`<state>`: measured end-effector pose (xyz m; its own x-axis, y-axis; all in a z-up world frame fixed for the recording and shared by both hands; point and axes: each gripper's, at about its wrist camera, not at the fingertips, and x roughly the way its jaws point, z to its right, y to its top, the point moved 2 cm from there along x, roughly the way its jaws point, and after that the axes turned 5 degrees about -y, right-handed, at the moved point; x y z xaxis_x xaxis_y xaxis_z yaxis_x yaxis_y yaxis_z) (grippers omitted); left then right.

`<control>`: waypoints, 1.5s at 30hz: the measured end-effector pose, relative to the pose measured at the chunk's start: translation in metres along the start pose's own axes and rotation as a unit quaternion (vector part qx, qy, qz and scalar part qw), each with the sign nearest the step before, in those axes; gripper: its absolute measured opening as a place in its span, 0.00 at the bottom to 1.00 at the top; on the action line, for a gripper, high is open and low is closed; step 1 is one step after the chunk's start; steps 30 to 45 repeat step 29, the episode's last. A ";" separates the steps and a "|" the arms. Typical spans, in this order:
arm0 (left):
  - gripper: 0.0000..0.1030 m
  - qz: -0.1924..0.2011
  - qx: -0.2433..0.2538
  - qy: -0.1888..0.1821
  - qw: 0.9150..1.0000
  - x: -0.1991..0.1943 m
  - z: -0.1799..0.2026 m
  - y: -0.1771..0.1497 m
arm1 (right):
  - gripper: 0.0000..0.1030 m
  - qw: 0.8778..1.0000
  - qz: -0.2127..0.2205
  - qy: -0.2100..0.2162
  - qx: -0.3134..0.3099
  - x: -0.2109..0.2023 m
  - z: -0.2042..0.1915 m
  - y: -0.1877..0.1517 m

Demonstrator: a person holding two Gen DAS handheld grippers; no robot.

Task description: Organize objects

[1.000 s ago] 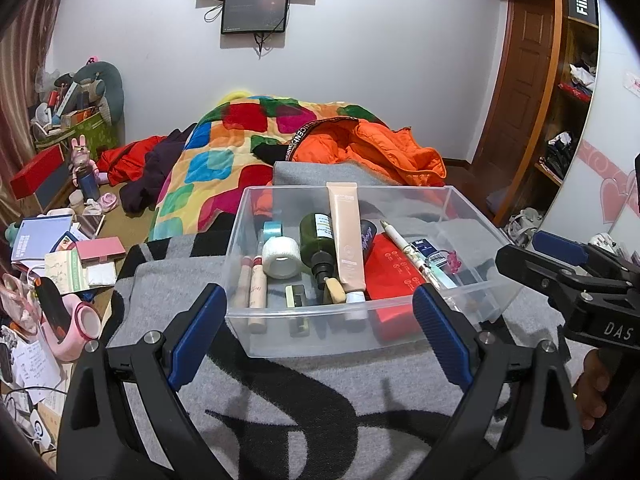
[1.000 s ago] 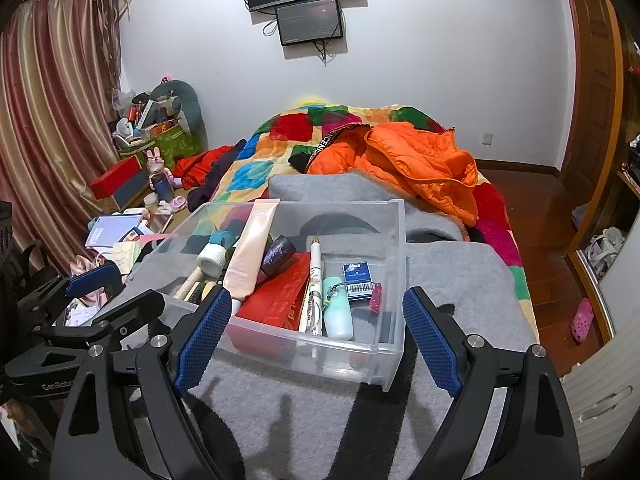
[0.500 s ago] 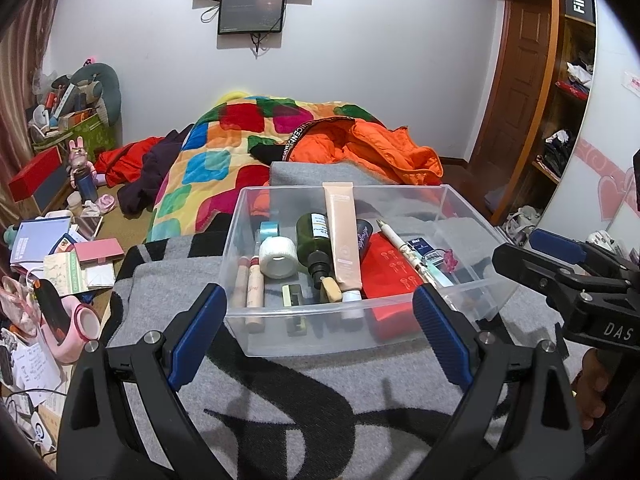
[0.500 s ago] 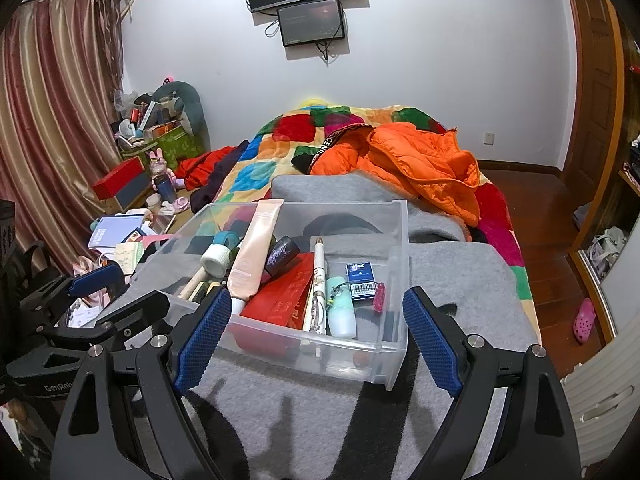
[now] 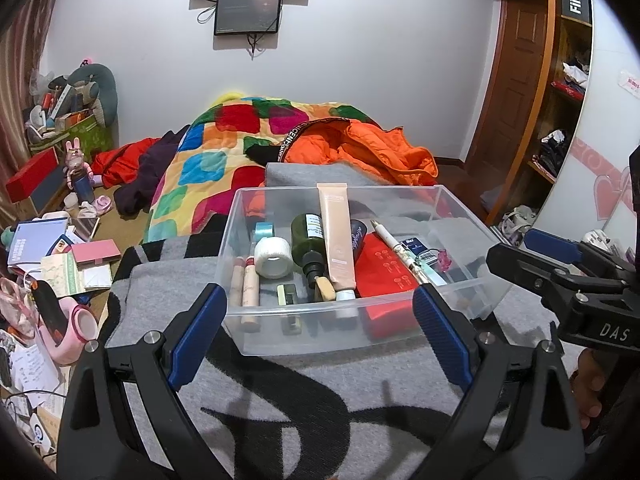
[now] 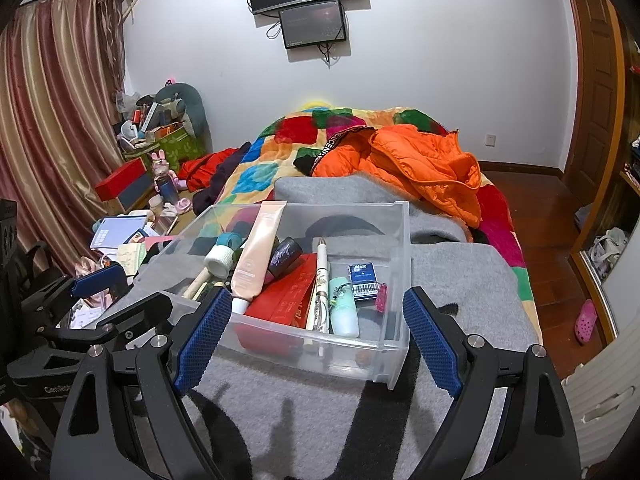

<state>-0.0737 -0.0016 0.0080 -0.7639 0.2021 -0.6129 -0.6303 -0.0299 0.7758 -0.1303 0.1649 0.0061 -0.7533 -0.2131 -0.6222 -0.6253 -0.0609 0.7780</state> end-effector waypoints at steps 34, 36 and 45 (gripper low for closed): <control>0.92 0.000 0.015 -0.007 1.000 -0.001 0.007 -0.003 | 0.83 1.000 -0.008 0.004 0.004 0.001 -0.003 -0.006; 0.92 0.000 0.015 -0.007 1.000 -0.001 0.007 -0.003 | 0.83 1.000 -0.008 0.004 0.004 0.001 -0.003 -0.006; 0.92 0.000 0.015 -0.007 1.000 -0.001 0.007 -0.003 | 0.83 1.000 -0.008 0.004 0.004 0.001 -0.003 -0.006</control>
